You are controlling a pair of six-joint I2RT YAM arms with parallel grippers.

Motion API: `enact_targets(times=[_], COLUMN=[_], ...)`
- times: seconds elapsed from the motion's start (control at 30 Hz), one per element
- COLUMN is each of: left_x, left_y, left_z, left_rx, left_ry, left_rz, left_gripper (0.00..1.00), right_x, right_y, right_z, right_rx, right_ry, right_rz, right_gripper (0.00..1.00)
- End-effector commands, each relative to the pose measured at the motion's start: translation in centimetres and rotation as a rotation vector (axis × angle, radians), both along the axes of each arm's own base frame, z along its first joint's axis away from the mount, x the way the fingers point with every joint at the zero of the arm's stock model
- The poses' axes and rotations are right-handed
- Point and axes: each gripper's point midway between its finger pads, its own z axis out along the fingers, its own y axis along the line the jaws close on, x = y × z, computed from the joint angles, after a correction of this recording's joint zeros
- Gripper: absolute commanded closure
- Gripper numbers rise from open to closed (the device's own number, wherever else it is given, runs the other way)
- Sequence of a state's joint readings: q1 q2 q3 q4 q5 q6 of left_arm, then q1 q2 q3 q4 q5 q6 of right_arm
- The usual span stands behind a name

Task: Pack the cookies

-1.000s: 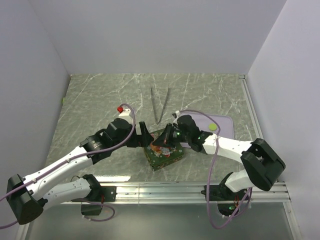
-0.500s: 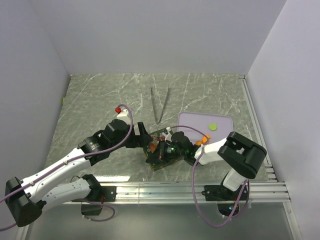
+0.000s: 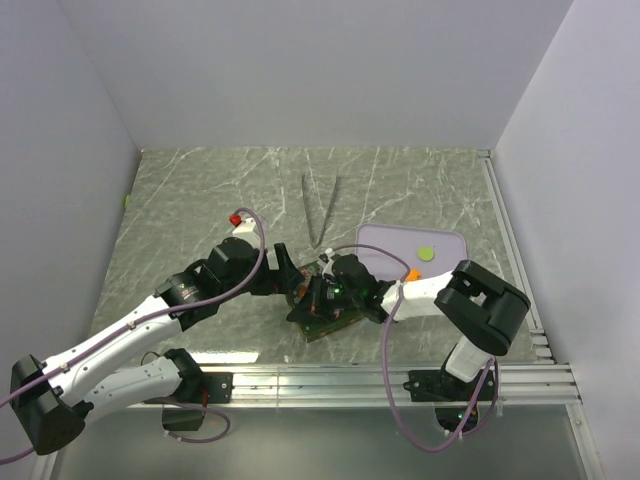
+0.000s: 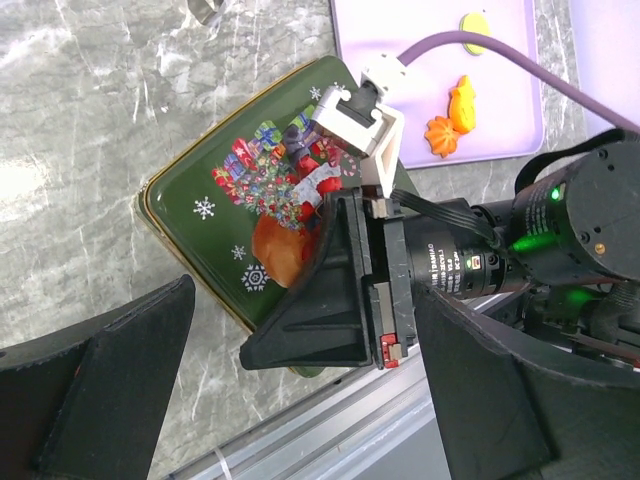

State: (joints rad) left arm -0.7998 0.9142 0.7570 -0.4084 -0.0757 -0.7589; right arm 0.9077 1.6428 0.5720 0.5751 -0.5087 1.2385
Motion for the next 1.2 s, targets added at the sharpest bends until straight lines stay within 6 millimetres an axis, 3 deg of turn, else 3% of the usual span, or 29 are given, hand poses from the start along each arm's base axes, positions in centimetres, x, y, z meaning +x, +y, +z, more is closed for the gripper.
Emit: enact_targets(times=[0.0,0.17,0.6,0.73,0.83,0.93,1.17], left_x=[0.3,0.5,1.0,1.0,0.9,0.7,0.8], left_y=[0.0,0.7,3.1,4.1,5.2,6.4,9.2], left_z=[0.6,1.0,3.5,5.0,6.2,7.3,9.9], left_rx=[-0.008,-0.008,0.002,0.001,-0.001,-0.004,-0.001], left_ry=[-0.028,-0.043,-0.098,-0.141,-0.180,-0.220,-0.322], left_rz=[-0.007,0.013,0.090,0.121,0.153,0.187,0.283], left_gripper=[0.02,0.02,0.01,0.01,0.01,0.01,0.01], right_x=[0.5,1.2,3.8,4.6,4.6,4.7,3.6], right_y=[0.4,1.6,3.9,2.8,1.4,-0.2,-5.5], right_z=[0.1,1.5,7.6,9.8,13.5,15.4,20.9], right_rx=[-0.069,-0.064,-0.105,-0.161,-0.164,-0.201,-0.229], right_ry=[-0.024,-0.059,-0.230,-0.320,-0.410,-0.474,-0.602], right_rz=[0.016,0.047,0.117,0.109,0.095,0.073,-0.030], right_gripper=[1.00,0.96,0.71,0.70,0.69,0.69,0.68])
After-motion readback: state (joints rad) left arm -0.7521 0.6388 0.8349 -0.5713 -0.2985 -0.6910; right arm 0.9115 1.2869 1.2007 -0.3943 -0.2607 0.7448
